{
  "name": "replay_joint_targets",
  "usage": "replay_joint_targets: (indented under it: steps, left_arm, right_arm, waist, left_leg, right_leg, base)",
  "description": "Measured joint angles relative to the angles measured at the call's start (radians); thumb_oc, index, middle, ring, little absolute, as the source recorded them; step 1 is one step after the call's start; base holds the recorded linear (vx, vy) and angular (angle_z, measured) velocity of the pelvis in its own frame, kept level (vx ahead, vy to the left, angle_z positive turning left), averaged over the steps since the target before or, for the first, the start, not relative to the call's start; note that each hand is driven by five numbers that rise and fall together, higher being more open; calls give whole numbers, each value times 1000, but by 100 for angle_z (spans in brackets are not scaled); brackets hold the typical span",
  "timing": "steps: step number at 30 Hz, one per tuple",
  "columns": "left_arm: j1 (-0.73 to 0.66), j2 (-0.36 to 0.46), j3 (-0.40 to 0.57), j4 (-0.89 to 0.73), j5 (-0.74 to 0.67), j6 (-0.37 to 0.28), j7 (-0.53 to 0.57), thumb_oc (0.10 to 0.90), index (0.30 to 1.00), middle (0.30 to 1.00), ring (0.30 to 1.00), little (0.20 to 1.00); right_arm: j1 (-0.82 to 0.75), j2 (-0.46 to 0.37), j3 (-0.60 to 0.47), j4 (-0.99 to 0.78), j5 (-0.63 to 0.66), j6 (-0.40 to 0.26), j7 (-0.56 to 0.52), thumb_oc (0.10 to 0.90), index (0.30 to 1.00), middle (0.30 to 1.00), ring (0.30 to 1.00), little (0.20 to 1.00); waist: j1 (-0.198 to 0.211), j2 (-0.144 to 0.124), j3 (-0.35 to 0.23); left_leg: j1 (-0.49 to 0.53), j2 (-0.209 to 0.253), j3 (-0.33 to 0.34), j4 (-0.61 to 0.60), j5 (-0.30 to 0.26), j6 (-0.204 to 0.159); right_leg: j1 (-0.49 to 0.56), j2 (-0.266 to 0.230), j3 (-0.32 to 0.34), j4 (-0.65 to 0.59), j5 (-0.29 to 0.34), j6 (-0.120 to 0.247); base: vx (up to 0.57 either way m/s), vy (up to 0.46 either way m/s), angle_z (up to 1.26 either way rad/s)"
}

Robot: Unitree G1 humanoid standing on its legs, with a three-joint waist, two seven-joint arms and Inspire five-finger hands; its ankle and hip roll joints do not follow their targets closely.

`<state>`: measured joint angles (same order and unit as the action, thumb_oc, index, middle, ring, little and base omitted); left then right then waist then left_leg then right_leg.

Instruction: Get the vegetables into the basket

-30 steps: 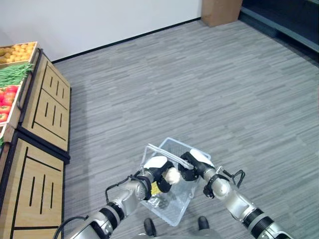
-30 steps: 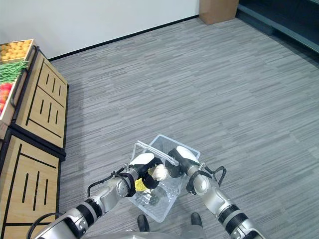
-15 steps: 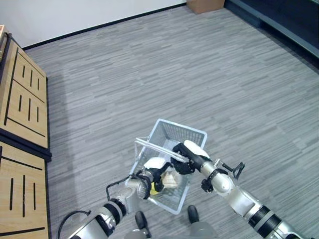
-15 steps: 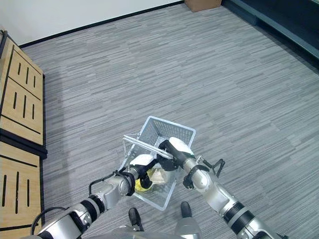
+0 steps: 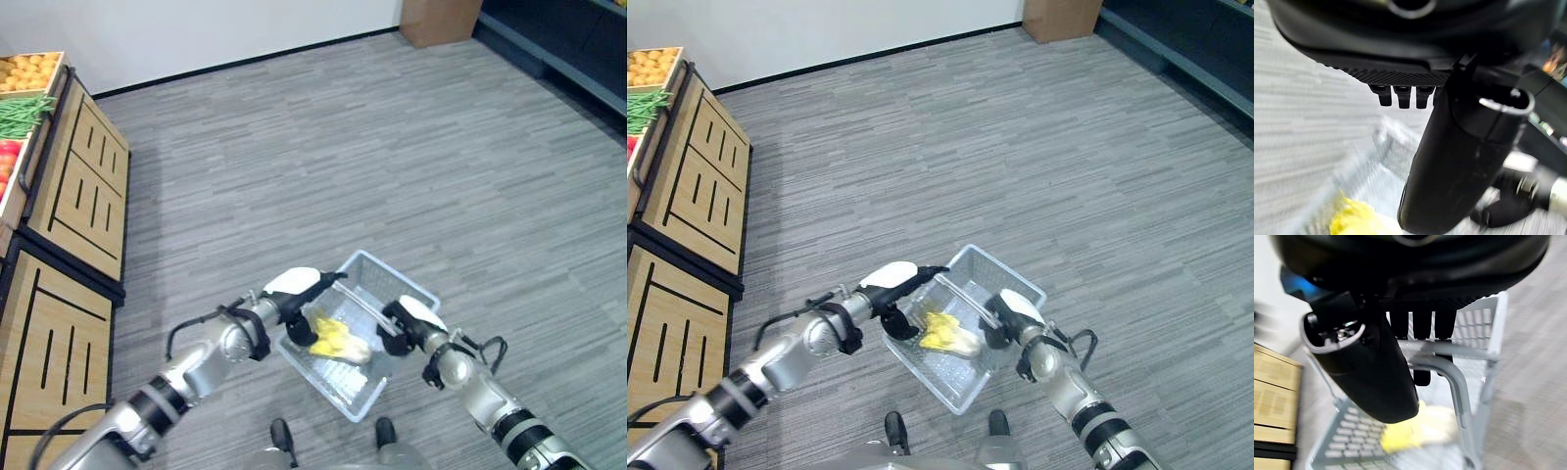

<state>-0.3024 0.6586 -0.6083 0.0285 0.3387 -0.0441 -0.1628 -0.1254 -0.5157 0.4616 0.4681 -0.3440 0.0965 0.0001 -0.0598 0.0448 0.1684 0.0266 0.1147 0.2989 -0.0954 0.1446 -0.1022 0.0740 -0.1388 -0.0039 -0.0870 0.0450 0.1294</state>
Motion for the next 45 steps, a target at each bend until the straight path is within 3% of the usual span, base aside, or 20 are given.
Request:
replay_joint_targets:
  steps: [4, 7, 9, 10, 11, 13, 17, 18, 20, 22, 28, 34, 45]
  left_arm:
    - [35, 78, 61, -43, -88, -9, -46, 900, 1000, 1000, 1000, 1000]
    - [99, 86, 112, -40, -124, -17, -49, 900, 1000, 1000, 1000, 1000]
    - [131, -9, 129, 155, -97, -60, -12, 900, 1000, 1000, 1000, 1000]
    - [134, -105, 142, 284, -85, -40, 13, 900, 1000, 1000, 1000, 1000]
    - [159, -146, 150, 386, -82, -2, 42, 900, 1000, 1000, 1000, 1000]
    - [225, -217, 221, 542, -87, -13, 77, 900, 1000, 1000, 1000, 1000]
    - [294, -303, 258, 848, -57, 50, 203, 900, 1000, 1000, 1000, 1000]
    - [303, -318, 255, 988, 3, 59, 266, 900, 1000, 1000, 1000, 1000]
    - [317, -328, 256, 1061, 28, 91, 292, 900, 1000, 1000, 1000, 1000]
    - [314, -364, 334, 1175, 32, 107, 345, 900, 1000, 1000, 1000, 1000]
    - [348, -395, 425, 1241, -26, 112, 380, 900, 1000, 1000, 1000, 1000]
    - [346, -424, 423, 1229, -65, 108, 384, 900, 1000, 1000, 1000, 1000]
    - [347, -421, 406, 1219, -74, 109, 388, 900, 1000, 1000, 1000, 1000]
  right_arm:
    - [43, -6, -86, 40, -2, -8, -2, 400, 300, 300, 300, 300]
    - [83, -22, -139, 60, -3, -13, -11, 400, 300, 300, 300, 300]
    - [102, -23, -145, 127, -11, -23, -38, 400, 300, 300, 300, 300]
    - [103, -16, -146, 166, -12, -21, -43, 400, 300, 300, 300, 300]
    - [107, -4, -150, 196, -12, -23, -46, 400, 300, 300, 300, 300]
    - [139, 26, -186, 239, -11, -41, -77, 400, 300, 300, 300, 300]
    - [180, 92, -211, 430, 8, -39, -116, 400, 300, 300, 300, 300]
    - [177, 133, -221, 501, 49, -53, -141, 400, 300, 300, 300, 300]
    - [190, 157, -219, 521, 83, -59, -145, 400, 300, 300, 300, 300]
    - [193, 200, -238, 562, 138, -78, -157, 400, 300, 300, 300, 300]
    - [220, 226, -242, 624, 197, -87, -167, 400, 300, 300, 300, 300]
    - [208, 243, -241, 691, 206, -105, -172, 400, 300, 300, 300, 300]
    - [199, 249, -240, 739, 239, -117, -169, 400, 300, 300, 300, 300]
  waist:
    - [12, -1, -1]
    - [22, -4, -4]
    - [21, -11, -37]
    - [23, -10, -57]
    - [22, -22, -66]
    - [13, -38, -77]
    - [21, -78, -100]
    - [21, -86, -104]
    - [19, -86, -105]
    - [21, -84, -115]
    - [25, -80, -146]
    - [38, -80, -171]
    - [43, -89, -165]
  left_leg:
    - [14, -1, -12, 0, 0, 0]
    - [16, -2, -34, 0, 0, -1]
    - [10, -3, -43, 0, -3, -7]
    - [12, -6, -45, 0, -3, -7]
    - [7, -4, -48, 0, -3, -7]
    - [5, 0, -54, 0, 0, -10]
    - [0, 1, -70, 0, 4, -8]
    - [-10, 2, -72, 0, 3, -6]
    - [-9, 2, -71, 0, -2, -7]
    - [-5, 2, -66, 0, -13, -20]
    - [-5, 3, -54, 0, -18, -26]
    - [-7, 7, -53, 0, -19, -27]
    - [-8, 6, -53, 0, -15, -22]
  right_leg:
    - [21, 0, -11, 0, 0, 0]
    - [35, 0, -31, 0, -1, -1]
    - [34, 1, -40, 0, -7, -2]
    - [37, -2, -42, 0, -11, -2]
    - [33, -1, -44, 0, -12, -2]
    - [33, 3, -50, 0, -12, -4]
    - [38, 6, -69, -1, -18, -11]
    - [29, 6, -72, -1, -18, -12]
    - [27, 5, -71, -2, -19, -12]
    - [29, 6, -66, -5, -20, -12]
    - [21, 5, -55, -5, -24, -10]
    - [18, 8, -54, -5, -24, -10]
    - [17, 8, -54, -5, -24, -12]
  base:
    - [8, 9, 8]
    - [6, 1, 20]
    - [2, 1, 15]
    - [-15, 7, 9]
    - [0, 0, 0]
    - [-11, -4, 4]
    - [-14, -3, 14]
    - [5, 17, 5]
    - [0, 0, 0]
    - [11, 15, -4]
    - [12, 7, -5]
    - [0, 1, -1]
    - [1, 3, 0]
